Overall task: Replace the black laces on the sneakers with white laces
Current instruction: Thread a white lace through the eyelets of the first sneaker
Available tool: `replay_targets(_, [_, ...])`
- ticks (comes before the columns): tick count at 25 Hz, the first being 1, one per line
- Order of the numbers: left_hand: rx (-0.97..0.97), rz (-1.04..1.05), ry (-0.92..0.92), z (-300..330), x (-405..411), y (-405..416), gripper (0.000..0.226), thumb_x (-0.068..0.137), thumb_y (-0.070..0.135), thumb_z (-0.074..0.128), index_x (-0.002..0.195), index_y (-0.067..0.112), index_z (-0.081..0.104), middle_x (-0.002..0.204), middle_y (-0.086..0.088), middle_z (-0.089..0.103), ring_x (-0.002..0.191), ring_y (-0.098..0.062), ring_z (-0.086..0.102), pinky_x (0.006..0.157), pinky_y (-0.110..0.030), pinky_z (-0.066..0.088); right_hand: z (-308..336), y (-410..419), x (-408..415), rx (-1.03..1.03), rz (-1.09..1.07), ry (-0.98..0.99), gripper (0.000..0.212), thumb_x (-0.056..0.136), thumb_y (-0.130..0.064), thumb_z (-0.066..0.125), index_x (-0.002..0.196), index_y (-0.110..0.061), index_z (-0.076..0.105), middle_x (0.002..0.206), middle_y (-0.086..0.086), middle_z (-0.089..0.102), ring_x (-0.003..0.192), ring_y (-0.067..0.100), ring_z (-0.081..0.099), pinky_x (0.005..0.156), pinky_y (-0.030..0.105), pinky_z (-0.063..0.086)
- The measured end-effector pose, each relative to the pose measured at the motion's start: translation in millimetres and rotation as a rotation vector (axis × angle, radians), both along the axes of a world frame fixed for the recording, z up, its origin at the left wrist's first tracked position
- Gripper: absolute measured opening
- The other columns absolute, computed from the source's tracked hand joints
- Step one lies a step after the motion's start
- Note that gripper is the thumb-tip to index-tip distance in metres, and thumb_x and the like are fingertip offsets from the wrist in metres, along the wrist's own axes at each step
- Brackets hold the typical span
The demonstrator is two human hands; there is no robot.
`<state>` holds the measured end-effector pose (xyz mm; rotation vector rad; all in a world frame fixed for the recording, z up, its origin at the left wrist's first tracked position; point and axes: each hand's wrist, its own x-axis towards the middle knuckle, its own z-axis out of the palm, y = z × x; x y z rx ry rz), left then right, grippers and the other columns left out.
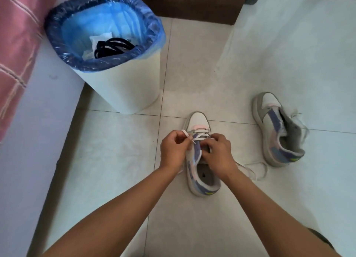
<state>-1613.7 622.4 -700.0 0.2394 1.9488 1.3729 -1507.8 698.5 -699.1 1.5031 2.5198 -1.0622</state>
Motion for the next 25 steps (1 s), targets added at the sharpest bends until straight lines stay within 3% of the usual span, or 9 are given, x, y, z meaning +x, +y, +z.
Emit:
replay_targets(3, [0.031,-0.003,-0.005,-2.8,1.4,-0.2,0.011,0.081,0.008,0.071,0.076,0.014,0.063,0.078,-0.006,0.069,0.076,-0.022,0.067,0.072,-0.031,0.055,-0.7,-1.5,0.2,-0.013,-0.025,0.019,0.019,0.086,-0.013,0.062,0.100,-0.019,0.073,0.130,0.011,0.046,0.122,0.032,0.037,0.098,0.024,0.030])
replay_targets(10, [0.085,-0.151,0.013,-2.5,-2.7,-1.5,0.007,0.081,0.004,0.070,0.082,0.002,0.063,0.078,-0.008,0.068,0.073,-0.015,0.067,0.069,-0.019,0.055,2.8,-4.6,-2.1,-0.050,-0.076,0.046,0.019,0.090,-0.015,0.059,0.104,-0.018,0.072,0.133,0.008,0.042,0.126,0.025,0.031,0.102,0.026,0.030])
replay_targets(13, [0.054,-0.283,0.155,-3.1,-2.3,-4.4,0.005,0.082,0.006,0.069,0.082,0.008,0.065,0.074,0.004,0.064,0.065,0.002,0.058,0.062,-0.010,0.047,2.6,-5.2,-3.2,-0.041,-0.081,0.046,0.019,0.091,-0.017,0.058,0.104,-0.018,0.071,0.133,0.007,0.040,0.126,0.024,0.029,0.103,0.029,0.032])
replay_targets(17, [0.074,-0.417,0.373,-1.8,-3.7,-11.5,0.010,0.087,0.010,0.064,0.096,0.008,0.067,0.089,0.001,0.064,0.075,-0.003,0.055,0.067,-0.017,0.045,7.2,0.3,-5.7,0.121,0.077,-0.099,0.022,0.094,-0.022,0.050,0.107,-0.021,0.067,0.129,0.006,0.042,0.122,0.027,0.031,0.094,0.034,0.034])
replay_targets(19, [-0.043,-0.496,0.494,-0.8,4.4,-19.2,0.034,0.090,0.024,0.059,0.122,0.013,0.055,0.112,0.001,0.055,0.097,-0.010,0.054,0.079,-0.023,0.046,10.4,1.3,-8.7,0.176,0.106,-0.151,0.025,0.095,-0.023,0.047,0.111,-0.022,0.065,0.129,0.007,0.042,0.121,0.028,0.034,0.091,0.033,0.033])
replay_targets(21, [-0.314,-0.612,0.605,3.5,17.4,-28.1,0.058,0.091,0.039,0.049,0.141,0.015,0.031,0.127,-0.002,0.046,0.112,-0.017,0.049,0.084,-0.029,0.043,13.2,0.2,-8.3,0.219,0.134,-0.209,0.027,0.095,-0.023,0.045,0.115,-0.023,0.064,0.131,0.009,0.041,0.123,0.029,0.034,0.093,0.033,0.032])
replay_targets(23, [-0.472,-0.681,0.597,8.9,30.0,-29.5,0.069,0.093,0.046,0.040,0.148,0.015,0.012,0.133,-0.005,0.048,0.115,-0.021,0.052,0.083,-0.032,0.044,14.2,0.1,-4.0,0.268,0.176,-0.268,0.029,0.095,-0.026,0.045,0.119,-0.026,0.062,0.132,0.009,0.041,0.124,0.029,0.034,0.096,0.033,0.031])
replay_targets(25, [-0.490,-0.763,0.517,10.1,44.2,-28.4,0.077,0.092,0.050,0.038,0.150,0.015,0.001,0.128,-0.006,0.055,0.108,-0.023,0.058,0.081,-0.034,0.046,15.5,-1.0,-0.4,0.259,0.166,-0.297,0.028,0.096,-0.028,0.046,0.118,-0.026,0.063,0.132,0.010,0.043,0.124,0.030,0.036,0.095,0.033,0.033])
